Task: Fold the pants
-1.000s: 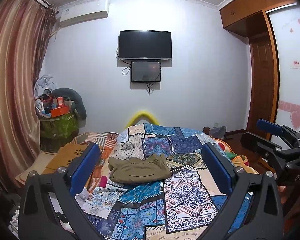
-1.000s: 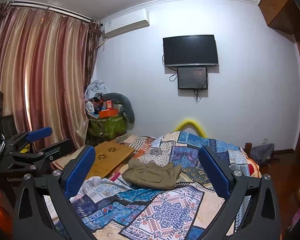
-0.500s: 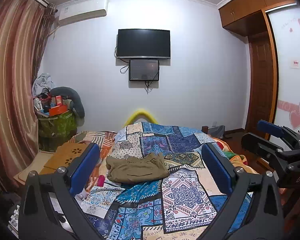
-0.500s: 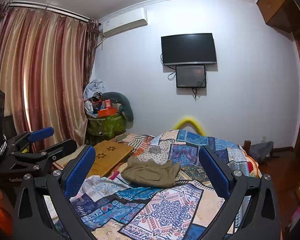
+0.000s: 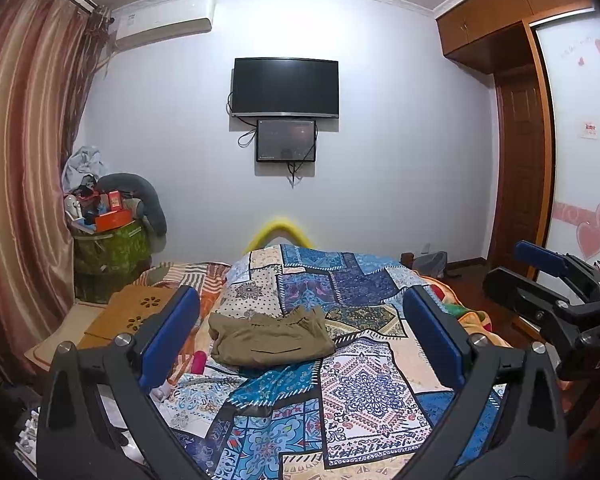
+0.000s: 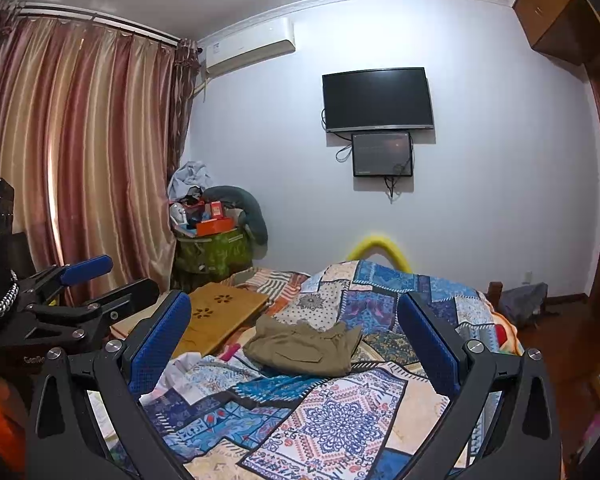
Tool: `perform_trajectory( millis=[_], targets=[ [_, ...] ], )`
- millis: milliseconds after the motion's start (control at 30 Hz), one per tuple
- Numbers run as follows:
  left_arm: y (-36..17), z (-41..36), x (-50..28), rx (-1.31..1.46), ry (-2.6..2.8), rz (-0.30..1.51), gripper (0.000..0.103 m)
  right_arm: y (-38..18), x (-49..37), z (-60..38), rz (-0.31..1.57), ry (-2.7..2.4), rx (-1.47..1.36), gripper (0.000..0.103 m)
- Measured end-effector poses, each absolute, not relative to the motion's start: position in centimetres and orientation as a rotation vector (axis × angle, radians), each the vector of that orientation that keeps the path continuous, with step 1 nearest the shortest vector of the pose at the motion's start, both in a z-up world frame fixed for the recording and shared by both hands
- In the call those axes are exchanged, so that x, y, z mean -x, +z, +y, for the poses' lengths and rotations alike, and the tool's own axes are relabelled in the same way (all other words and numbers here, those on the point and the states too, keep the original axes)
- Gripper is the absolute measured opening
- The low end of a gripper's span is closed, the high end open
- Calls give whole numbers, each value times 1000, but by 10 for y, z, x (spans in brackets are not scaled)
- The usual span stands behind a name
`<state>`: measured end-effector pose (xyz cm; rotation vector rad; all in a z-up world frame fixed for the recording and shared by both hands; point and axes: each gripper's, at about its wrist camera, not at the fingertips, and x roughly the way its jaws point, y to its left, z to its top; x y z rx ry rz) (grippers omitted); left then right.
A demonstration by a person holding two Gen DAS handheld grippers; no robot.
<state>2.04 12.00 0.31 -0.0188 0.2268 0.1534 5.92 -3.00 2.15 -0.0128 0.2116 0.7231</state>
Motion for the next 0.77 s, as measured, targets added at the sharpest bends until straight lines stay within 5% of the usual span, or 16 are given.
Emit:
perform_trajectory(
  millis=[767],
  targets=[
    [0, 121, -23, 32, 149, 241, 103, 23, -58, -28, 219, 721, 13, 103]
  ],
)
